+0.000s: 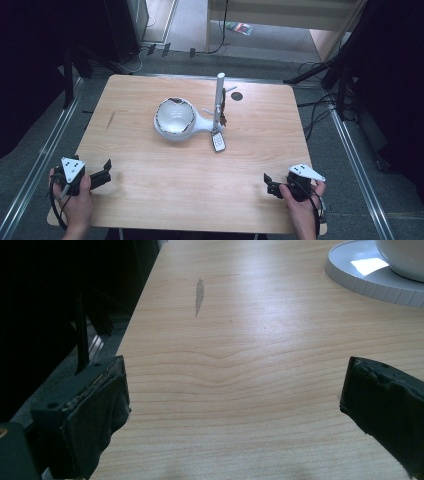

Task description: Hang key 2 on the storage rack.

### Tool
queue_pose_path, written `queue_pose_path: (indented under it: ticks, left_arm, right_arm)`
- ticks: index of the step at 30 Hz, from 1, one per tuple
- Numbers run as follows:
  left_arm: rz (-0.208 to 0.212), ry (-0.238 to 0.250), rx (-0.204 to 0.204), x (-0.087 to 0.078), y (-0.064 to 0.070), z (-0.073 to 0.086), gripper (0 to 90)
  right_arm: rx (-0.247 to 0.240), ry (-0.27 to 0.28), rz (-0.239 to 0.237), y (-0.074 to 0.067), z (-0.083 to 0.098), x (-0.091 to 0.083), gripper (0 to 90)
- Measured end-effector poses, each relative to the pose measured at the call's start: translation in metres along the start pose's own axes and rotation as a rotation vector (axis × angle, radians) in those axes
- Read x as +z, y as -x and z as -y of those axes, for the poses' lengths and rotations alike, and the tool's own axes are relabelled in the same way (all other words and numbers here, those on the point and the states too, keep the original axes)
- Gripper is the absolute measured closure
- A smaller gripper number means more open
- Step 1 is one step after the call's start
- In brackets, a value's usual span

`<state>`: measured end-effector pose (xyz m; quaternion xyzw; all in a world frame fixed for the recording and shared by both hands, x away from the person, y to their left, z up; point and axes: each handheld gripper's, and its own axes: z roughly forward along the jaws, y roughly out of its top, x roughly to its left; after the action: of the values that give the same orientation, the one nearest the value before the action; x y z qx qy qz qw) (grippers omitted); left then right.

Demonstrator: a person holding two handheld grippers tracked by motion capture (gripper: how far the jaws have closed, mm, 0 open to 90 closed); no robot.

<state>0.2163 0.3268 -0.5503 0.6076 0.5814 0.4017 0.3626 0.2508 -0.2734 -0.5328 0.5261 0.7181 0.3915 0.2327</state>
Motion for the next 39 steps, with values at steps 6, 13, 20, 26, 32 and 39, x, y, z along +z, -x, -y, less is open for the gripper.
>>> queue_pose_path:
  ticks: [6, 13, 20, 26, 32, 39]
  left_arm:
    - [-0.001, 0.0, -0.002, 0.0, 0.0, 0.0, 0.0]
    - [-0.001, -0.001, 0.0, 0.0, 0.0, 0.0, 0.0]
    - [0.0, -0.001, 0.002, 0.0, 0.0, 0.0, 0.0]
    - [0.0, -0.001, 0.0, 0.0, 0.0, 0.0, 0.0]
    - [0.0, -0.002, 0.004, 0.0, 0.0, 0.0, 0.0]
    - [0.0, 0.002, 0.006, 0.0, 0.001, 0.0, 0.0]
  right_arm:
    - [0.018, 0.012, 0.015, 0.01, 0.009, -0.01, 0.5]
    - [0.024, -0.004, 0.022, 0.017, 0.019, -0.016, 0.5]
    - [0.033, 0.002, 0.03, 0.021, 0.025, -0.023, 0.5]
    - [0.041, 0.005, 0.041, 0.027, 0.031, -0.029, 0.5]
    - [0.048, 0.007, 0.057, 0.034, 0.038, -0.035, 0.6]
    - [0.062, 0.039, 0.071, 0.042, 0.044, -0.042, 1.7]
